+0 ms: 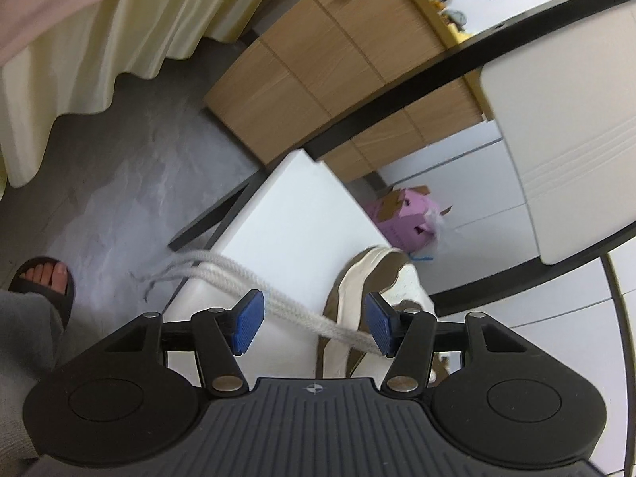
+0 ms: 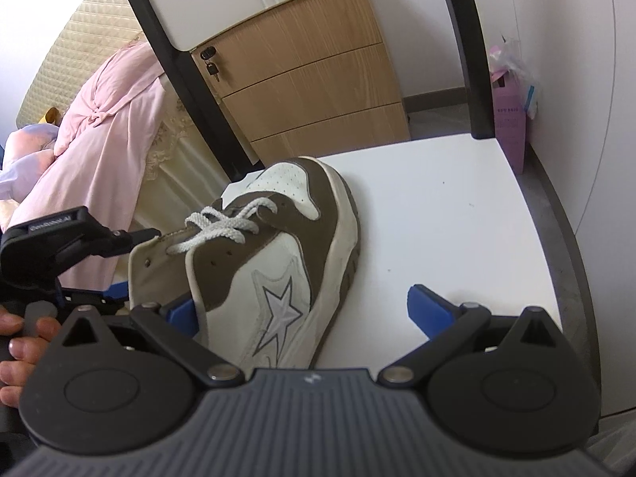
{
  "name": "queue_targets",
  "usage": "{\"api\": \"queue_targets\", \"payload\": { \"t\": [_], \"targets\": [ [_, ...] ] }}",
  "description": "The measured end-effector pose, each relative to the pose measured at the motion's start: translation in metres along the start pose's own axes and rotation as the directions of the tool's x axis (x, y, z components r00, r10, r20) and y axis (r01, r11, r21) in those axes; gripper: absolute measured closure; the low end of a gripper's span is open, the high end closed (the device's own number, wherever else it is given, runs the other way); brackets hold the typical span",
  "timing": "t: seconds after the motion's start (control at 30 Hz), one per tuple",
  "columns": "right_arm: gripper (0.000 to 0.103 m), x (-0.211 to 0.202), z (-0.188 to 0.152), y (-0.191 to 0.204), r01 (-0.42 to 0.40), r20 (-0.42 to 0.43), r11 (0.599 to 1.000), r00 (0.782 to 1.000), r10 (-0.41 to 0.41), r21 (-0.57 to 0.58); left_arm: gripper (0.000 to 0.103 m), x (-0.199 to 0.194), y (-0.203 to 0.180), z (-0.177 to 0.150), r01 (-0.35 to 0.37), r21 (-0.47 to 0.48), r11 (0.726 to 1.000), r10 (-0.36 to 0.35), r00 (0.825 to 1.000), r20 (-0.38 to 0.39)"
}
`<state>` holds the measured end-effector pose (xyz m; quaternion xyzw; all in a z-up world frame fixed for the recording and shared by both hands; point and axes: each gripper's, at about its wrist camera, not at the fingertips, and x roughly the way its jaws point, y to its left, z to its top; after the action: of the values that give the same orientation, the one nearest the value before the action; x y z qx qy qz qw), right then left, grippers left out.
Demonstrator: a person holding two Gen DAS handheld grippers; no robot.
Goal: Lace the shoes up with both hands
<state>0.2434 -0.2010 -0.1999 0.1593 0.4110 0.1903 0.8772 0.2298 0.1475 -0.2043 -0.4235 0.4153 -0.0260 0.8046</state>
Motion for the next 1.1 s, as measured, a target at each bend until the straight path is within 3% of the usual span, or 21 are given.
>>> {"api": "queue_targets", "payload": {
  "t": [0.17, 0.37, 0.5, 0.63, 0.77, 0.93, 1.1],
  "targets": [
    [0.0, 0.002, 0.0, -0.001, -0.007, -0.012, 1.0, 1.0, 0.007, 0.012, 0.043, 0.002, 0.003, 0.001, -0.011, -0.028, 1.0, 0.011, 1.0, 0.007],
    [0.0, 0.004, 0.001, -0.003, -0.016, -0.023, 1.0, 1.0, 0.016, 0.027, 0.043, -0.013, 0.006, 0.007, 0.114, -0.088, 0.99, -0.11, 0.993, 0.047],
    [0.0, 0.005, 0.001, -0.005, -0.027, -0.028, 0.999, 0.999, 0.028, 0.037, 0.043, -0.021, 0.011, 0.009, 0.16, -0.116, 0.98, -0.153, 0.986, 0.067],
    [0.0, 0.008, 0.002, -0.006, -0.041, -0.037, 0.998, 0.998, 0.043, 0.053, 0.043, -0.012, 0.011, 0.011, 0.087, -0.109, 0.99, -0.08, 0.994, 0.072],
    [0.0, 0.012, 0.004, -0.007, -0.051, -0.046, 0.997, 0.997, 0.054, 0.057, 0.043, 0.0, 0.001, 0.012, 0.062, -0.059, 0.996, -0.06, 0.997, 0.049],
    [0.0, 0.019, 0.005, -0.009, -0.064, -0.063, 0.996, 0.996, 0.068, 0.068, 0.043, 0.011, 0.003, 0.012, -0.012, -0.061, 0.998, 0.013, 1.0, 0.015],
    [0.0, 0.024, 0.007, -0.011, -0.077, -0.072, 0.993, 0.994, 0.084, 0.088, 0.043, 0.016, 0.003, 0.011, -0.024, -0.046, 0.999, 0.024, 1.0, -0.003]
  ]
}}
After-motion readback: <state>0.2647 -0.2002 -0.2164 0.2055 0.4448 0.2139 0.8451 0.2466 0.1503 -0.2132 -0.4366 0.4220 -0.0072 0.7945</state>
